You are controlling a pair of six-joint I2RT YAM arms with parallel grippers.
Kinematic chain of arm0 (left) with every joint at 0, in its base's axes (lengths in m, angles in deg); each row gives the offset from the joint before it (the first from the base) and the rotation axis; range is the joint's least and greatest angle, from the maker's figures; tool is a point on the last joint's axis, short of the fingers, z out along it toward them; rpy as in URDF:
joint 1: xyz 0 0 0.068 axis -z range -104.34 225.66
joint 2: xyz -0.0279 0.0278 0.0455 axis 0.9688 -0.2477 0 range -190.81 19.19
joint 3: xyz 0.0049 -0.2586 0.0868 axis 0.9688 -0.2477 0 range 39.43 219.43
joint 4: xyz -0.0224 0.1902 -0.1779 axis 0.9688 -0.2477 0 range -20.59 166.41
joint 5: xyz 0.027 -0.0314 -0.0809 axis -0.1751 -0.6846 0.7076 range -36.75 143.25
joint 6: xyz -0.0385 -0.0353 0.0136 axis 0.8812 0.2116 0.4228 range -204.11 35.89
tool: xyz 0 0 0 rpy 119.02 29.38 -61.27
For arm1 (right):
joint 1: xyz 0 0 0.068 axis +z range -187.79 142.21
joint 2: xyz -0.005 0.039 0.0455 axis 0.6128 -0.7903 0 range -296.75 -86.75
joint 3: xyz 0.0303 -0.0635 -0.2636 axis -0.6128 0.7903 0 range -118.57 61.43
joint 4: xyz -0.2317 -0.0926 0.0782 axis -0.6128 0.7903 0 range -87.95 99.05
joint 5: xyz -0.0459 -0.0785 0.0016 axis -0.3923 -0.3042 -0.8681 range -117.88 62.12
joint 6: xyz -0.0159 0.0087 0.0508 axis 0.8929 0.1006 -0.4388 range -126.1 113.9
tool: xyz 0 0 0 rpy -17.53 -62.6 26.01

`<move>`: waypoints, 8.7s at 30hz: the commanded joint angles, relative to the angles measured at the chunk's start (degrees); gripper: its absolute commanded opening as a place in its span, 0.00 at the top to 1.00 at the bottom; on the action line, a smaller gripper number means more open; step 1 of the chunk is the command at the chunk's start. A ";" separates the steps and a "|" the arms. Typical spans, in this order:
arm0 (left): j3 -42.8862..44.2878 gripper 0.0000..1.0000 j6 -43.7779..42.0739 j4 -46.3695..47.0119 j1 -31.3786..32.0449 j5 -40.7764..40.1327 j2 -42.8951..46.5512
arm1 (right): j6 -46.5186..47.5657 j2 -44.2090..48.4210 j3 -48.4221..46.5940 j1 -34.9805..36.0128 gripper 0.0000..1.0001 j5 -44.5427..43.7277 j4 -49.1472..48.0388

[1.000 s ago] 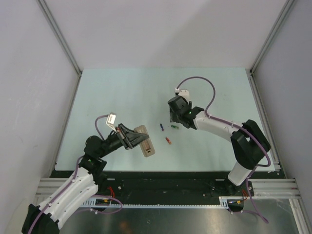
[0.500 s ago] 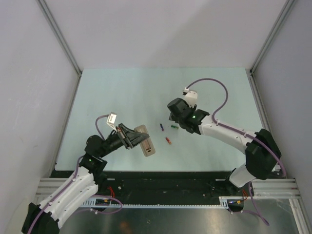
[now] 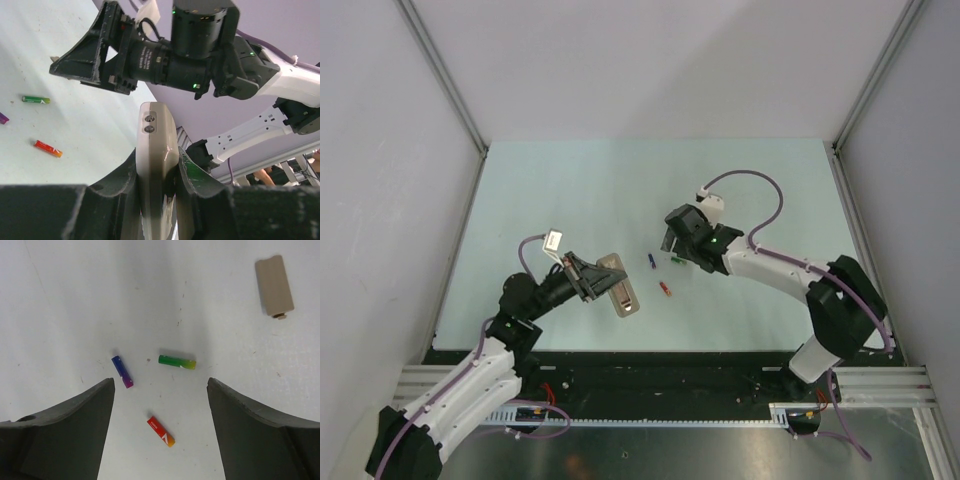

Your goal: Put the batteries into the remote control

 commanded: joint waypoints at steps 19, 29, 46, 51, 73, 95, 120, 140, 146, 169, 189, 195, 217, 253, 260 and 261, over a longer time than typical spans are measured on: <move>0.34 1.00 -0.07 1.72 0.29 0.69 1.95 | -1.97 -5.51 5.36 1.69 0.86 -4.35 0.04; -0.80 1.00 0.28 1.72 0.20 0.78 2.66 | 7.43 0.12 5.54 7.14 0.44 0.12 -0.67; -0.62 1.00 0.99 1.55 0.12 0.08 3.80 | 10.25 -2.51 6.33 0.74 0.75 0.22 -3.82; -0.19 1.00 0.73 1.29 0.20 -0.01 3.54 | 9.91 -4.09 6.25 -1.64 0.85 2.50 -6.12; -0.01 1.00 1.87 0.93 0.29 1.22 7.93 | -5.13 -16.58 -9.05 1.17 0.25 -0.65 9.88; -1.24 1.00 1.78 0.93 0.38 0.78 6.88 | 5.68 -18.51 -8.96 -0.76 0.20 3.38 4.17; -1.94 1.00 1.69 0.93 0.29 0.43 6.79 | -0.39 -21.85 -10.27 -1.03 0.31 3.30 5.57; -1.94 1.00 1.69 0.93 0.38 0.52 6.70 | 0.05 -22.55 -10.63 -0.59 0.34 2.77 7.42; -2.03 1.00 1.78 0.93 0.38 0.78 6.70 | -0.47 -22.73 -10.63 0.03 0.34 2.42 9.09; -2.03 1.00 1.96 0.93 0.38 1.13 7.14 | -2.76 -22.82 -10.63 0.73 0.49 3.38 11.11; -1.33 1.00 2.04 0.93 0.38 1.31 9.51 | 53.28 -6.56 -10.63 -1.03 1.00 20.50 5.66; -3.87 1.00 3.45 0.93 0.38 1.66 12.14 | 72.01 -7.09 -8.18 0.20 1.00 25.10 4.80; -4.76 1.00 3.98 0.85 0.47 2.36 14.79 | 88.39 -11.30 -2.72 -1.20 1.00 34.84 -1.90; -5.46 1.00 4.07 0.85 0.82 2.01 14.70 | 85.84 -13.32 -2.72 -0.06 0.20 31.78 -1.90; -5.11 1.00 4.24 0.85 0.82 2.19 14.79 | 84.78 -10.35 -2.72 -0.15 0.15 29.75 -4.26; -5.02 1.00 4.15 0.85 0.73 2.27 14.79 | 84.35 -9.21 -2.72 -0.15 0.15 29.84 -4.70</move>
